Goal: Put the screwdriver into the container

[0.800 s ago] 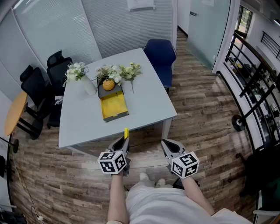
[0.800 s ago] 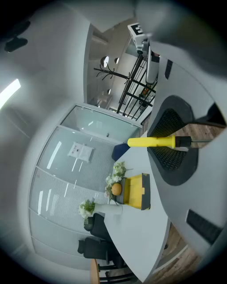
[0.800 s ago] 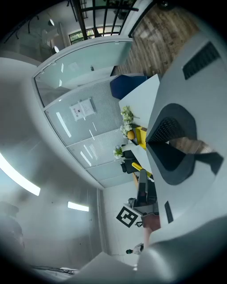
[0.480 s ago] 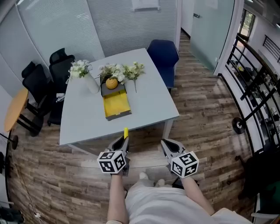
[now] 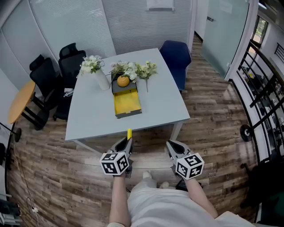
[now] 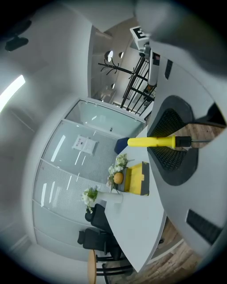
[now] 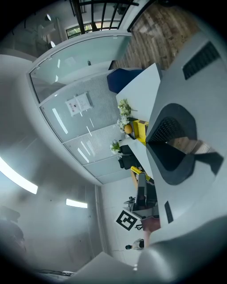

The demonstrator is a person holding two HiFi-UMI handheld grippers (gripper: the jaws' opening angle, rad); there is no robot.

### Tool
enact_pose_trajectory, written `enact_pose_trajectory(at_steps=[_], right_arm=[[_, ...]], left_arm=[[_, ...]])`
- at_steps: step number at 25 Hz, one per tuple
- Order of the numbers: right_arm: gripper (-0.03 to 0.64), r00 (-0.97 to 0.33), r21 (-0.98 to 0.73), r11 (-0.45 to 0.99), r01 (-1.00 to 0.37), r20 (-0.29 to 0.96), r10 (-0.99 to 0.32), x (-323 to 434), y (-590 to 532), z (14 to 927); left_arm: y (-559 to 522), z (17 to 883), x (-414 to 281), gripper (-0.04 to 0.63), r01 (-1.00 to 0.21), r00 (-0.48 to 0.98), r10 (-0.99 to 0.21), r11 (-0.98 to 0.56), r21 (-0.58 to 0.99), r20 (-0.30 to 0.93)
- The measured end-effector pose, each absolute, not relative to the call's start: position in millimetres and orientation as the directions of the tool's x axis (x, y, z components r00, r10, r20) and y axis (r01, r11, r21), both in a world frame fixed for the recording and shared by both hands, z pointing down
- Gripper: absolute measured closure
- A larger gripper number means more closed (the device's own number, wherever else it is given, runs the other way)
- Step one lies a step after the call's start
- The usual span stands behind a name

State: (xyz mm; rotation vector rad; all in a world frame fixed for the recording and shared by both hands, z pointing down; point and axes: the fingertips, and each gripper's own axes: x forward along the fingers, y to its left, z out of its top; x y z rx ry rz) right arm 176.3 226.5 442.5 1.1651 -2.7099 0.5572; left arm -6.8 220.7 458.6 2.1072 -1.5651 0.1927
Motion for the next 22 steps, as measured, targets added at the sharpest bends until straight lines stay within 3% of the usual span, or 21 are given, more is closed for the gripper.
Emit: enact_pose_trajectory(at_steps=[12, 22], right_arm=[[0.601, -0.720, -0.274, 0.667, -0.693, 0.313, -0.620, 133, 178, 463], [0.601, -0.714, -0.273, 0.665, -0.695, 0.366, -0.597, 81, 59, 486]], left_arm=[[192, 479, -54, 0.528, -0.932, 0.269, -0.869, -0.126, 0.341, 0.415], [74, 510, -98, 0.528, -0.913, 0.301, -0.840, -0.118, 0.390, 0.452]])
